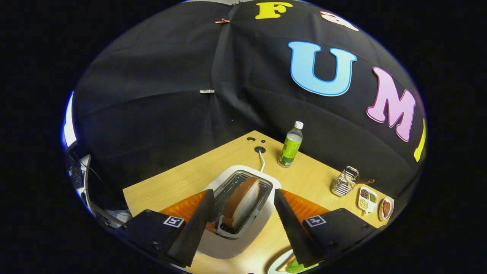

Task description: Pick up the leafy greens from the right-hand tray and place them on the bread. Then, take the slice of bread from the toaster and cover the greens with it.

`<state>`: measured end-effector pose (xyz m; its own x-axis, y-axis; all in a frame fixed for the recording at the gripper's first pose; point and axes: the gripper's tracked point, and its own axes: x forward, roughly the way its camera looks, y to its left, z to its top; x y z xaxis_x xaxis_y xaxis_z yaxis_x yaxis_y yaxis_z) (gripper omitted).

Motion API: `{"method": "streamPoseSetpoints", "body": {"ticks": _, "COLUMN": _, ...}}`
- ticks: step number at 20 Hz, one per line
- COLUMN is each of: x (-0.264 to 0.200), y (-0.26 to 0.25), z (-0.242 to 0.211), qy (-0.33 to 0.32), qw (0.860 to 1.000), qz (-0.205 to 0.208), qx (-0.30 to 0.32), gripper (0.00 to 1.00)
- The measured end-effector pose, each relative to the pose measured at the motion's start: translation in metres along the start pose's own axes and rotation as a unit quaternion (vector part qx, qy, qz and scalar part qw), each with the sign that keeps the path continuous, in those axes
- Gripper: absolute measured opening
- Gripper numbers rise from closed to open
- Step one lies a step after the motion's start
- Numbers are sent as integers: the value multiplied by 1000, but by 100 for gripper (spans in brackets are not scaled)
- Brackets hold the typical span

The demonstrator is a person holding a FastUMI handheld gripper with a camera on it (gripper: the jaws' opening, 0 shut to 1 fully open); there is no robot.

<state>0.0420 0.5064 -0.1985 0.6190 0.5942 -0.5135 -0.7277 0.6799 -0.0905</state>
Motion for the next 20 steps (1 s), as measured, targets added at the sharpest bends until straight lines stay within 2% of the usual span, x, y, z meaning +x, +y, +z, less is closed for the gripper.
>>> {"method": "streamPoseSetpoints", "body": {"ticks": 5, "x": 23, "y": 0, "z": -12, "qy": 16, "qw": 1000, "qz": -18, "qx": -4, "gripper": 98}}
{"method": "streamPoseSetpoints", "body": {"ticks": 7, "x": 28, "y": 5, "z": -15, "qy": 23, "qw": 1000, "qz": -17, "qx": 2, "gripper": 92}}
{"method": "streamPoseSetpoints", "body": {"ticks": 11, "x": 30, "y": 14, "z": -16, "qy": 25, "qw": 1000, "qz": -16, "qx": 8, "gripper": 58}}
{"method": "streamPoseSetpoints", "body": {"ticks": 14, "x": 26, "y": 5, "z": -20, "qy": 36, "qw": 998, "qz": -42, "qx": 19, "gripper": 31}}
{"method": "streamPoseSetpoints", "body": {"ticks": 17, "x": 24, "y": 5, "z": -23, "qy": 51, "qw": 994, "qz": -55, "qx": 84, "gripper": 20}}
{"method": "streamPoseSetpoints", "body": {"ticks": 20, "x": 23, "y": 5, "z": -15, "qy": 52, "qw": 992, "qz": -45, "qx": 103, "gripper": 15}}
